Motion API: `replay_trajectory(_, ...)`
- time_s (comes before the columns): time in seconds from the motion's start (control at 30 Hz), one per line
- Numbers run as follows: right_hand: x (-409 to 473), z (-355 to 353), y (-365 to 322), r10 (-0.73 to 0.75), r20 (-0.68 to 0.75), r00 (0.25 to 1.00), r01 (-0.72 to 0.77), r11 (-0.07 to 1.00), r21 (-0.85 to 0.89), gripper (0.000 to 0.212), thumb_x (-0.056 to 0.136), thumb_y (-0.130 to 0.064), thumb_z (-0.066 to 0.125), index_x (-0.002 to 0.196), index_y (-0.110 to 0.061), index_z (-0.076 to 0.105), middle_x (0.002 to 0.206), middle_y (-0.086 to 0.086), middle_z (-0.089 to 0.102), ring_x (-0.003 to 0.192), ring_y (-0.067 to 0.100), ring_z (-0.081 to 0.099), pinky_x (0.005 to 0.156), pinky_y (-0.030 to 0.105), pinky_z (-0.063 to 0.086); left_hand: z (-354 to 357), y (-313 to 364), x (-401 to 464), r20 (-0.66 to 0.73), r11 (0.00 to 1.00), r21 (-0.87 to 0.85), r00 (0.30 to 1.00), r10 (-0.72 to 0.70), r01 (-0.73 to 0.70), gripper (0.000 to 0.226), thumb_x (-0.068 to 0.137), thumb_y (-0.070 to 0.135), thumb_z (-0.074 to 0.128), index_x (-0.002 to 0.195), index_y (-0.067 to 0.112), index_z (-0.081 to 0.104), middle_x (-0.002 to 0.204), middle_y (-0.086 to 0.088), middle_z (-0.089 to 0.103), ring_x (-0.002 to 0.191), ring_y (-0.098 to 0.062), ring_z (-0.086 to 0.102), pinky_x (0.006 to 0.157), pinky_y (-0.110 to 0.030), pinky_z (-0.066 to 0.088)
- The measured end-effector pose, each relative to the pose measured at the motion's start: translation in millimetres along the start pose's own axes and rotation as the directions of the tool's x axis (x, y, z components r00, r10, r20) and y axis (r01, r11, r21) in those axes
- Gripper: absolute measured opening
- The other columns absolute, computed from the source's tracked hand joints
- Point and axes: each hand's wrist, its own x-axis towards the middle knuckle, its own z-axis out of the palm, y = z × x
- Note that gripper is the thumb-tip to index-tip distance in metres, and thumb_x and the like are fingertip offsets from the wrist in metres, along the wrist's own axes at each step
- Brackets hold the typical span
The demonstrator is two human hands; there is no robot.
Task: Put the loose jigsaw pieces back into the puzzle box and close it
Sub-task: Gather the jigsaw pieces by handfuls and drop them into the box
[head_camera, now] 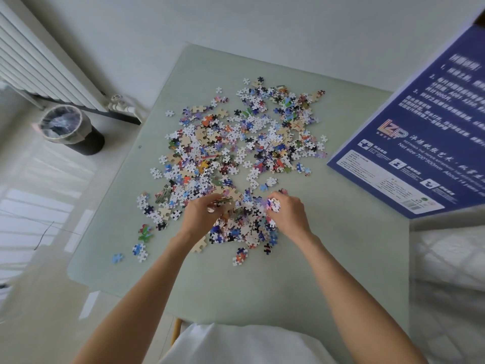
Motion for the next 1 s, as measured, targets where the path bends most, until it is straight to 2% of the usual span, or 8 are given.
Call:
replay_trajectory(0.23, -18, -82, 4, -0.120, -0.006, 0.993, 0.118, 0.988, -0.103, 0.023, 0.079, -0.014, 0.073, 0.102, -0.014, 0.068, 0.096, 0.005, 0.072, 0.085, 0.022, 0.065, 0.068, 0.017, 0.037, -8, 44, 15, 0.143, 0.917, 0.199, 0.936, 0.322, -0.346, 0.019, 0.087, 0.012, 0.062, 0.103, 0.016, 0.070, 0.099, 0.000, 0.071, 0.074, -0.008, 0.066, 0.081, -0.025, 0.054)
replay_trajectory(0.37, -30, -133, 1, -0.152, -0.090, 0.984, 0.147, 0.987, -0.057, 0.025, 0.078, -0.016, 0.074, 0.102, -0.017, 0.069, 0.092, 0.003, 0.071, 0.073, 0.017, 0.061, 0.059, 0.013, 0.036, -16, 80, 33, 0.116, 0.910, 0.157, 0.922, 0.369, -0.384, 0.021, 0.086, 0.012, 0.063, 0.105, 0.018, 0.069, 0.095, 0.002, 0.072, 0.071, -0.006, 0.066, 0.077, -0.028, 0.057)
replay_trajectory(0.5, -47, -216, -5, -0.199, -0.283, 0.938, 0.199, 0.980, -0.029, 0.020, 0.077, -0.020, 0.076, 0.095, -0.023, 0.068, 0.082, 0.001, 0.069, 0.067, 0.025, 0.059, 0.061, 0.034, 0.045, -32, 163, 51, 0.036, 0.876, -0.002, 0.875, 0.483, -0.483, 0.029, 0.083, 0.008, 0.066, 0.107, 0.024, 0.069, 0.089, 0.013, 0.067, 0.070, -0.001, 0.064, 0.070, -0.009, 0.052)
replay_trajectory(0.57, -56, -264, -7, -0.197, -0.406, 0.892, 0.201, 0.979, -0.034, 0.024, 0.076, -0.025, 0.077, 0.098, -0.022, 0.068, 0.085, 0.001, 0.069, 0.071, 0.024, 0.061, 0.065, 0.034, 0.046, -39, 209, 60, 0.004, 0.831, -0.065, 0.832, 0.554, -0.553, 0.030, 0.082, 0.011, 0.068, 0.107, 0.027, 0.069, 0.093, 0.013, 0.068, 0.076, -0.001, 0.065, 0.070, -0.007, 0.050)
replay_trajectory(0.7, -66, -350, -5, -0.183, -0.591, 0.785, 0.181, 0.981, -0.063, 0.027, 0.077, -0.026, 0.075, 0.101, -0.016, 0.067, 0.093, -0.010, 0.060, 0.084, 0.004, 0.050, 0.065, 0.016, 0.032, -49, 295, 72, -0.070, 0.706, -0.179, 0.724, 0.686, -0.685, 0.031, 0.081, 0.005, 0.066, 0.104, 0.026, 0.069, 0.092, 0.010, 0.070, 0.079, 0.009, 0.062, 0.070, -0.007, 0.049)
replay_trajectory(0.8, -61, -389, 8, -0.162, -0.673, 0.721, 0.063, 0.984, -0.169, 0.025, 0.081, -0.028, 0.072, 0.104, -0.019, 0.066, 0.090, -0.009, 0.056, 0.080, 0.009, 0.047, 0.056, 0.006, 0.030, -48, 353, 80, -0.121, 0.598, -0.199, 0.625, 0.771, -0.776, 0.029, 0.082, 0.003, 0.063, 0.102, 0.025, 0.070, 0.091, 0.009, 0.069, 0.081, -0.004, 0.064, 0.068, -0.014, 0.052)
replay_trajectory(0.9, -50, -404, 25, -0.177, -0.698, 0.694, 0.051, 0.979, -0.198, 0.023, 0.080, -0.025, 0.073, 0.100, -0.018, 0.067, 0.086, -0.001, 0.061, 0.078, 0.018, 0.054, 0.061, 0.024, 0.040, -41, 396, 88, -0.132, 0.506, -0.205, 0.536, 0.834, -0.838, 0.029, 0.084, 0.004, 0.061, 0.102, 0.025, 0.070, 0.091, 0.008, 0.069, 0.079, -0.008, 0.063, 0.067, -0.018, 0.053)
replay_trajectory(1.0, -41, -406, 37, -0.164, -0.677, 0.718, 0.005, 0.973, -0.230, 0.021, 0.080, -0.021, 0.073, 0.101, -0.018, 0.067, 0.086, 0.001, 0.064, 0.079, 0.019, 0.057, 0.065, 0.027, 0.043, -31, 429, 102, -0.119, 0.407, -0.091, 0.415, 0.902, -0.909, 0.025, 0.083, 0.008, 0.061, 0.099, 0.025, 0.071, 0.088, 0.010, 0.068, 0.069, -0.003, 0.059, 0.067, -0.022, 0.052)
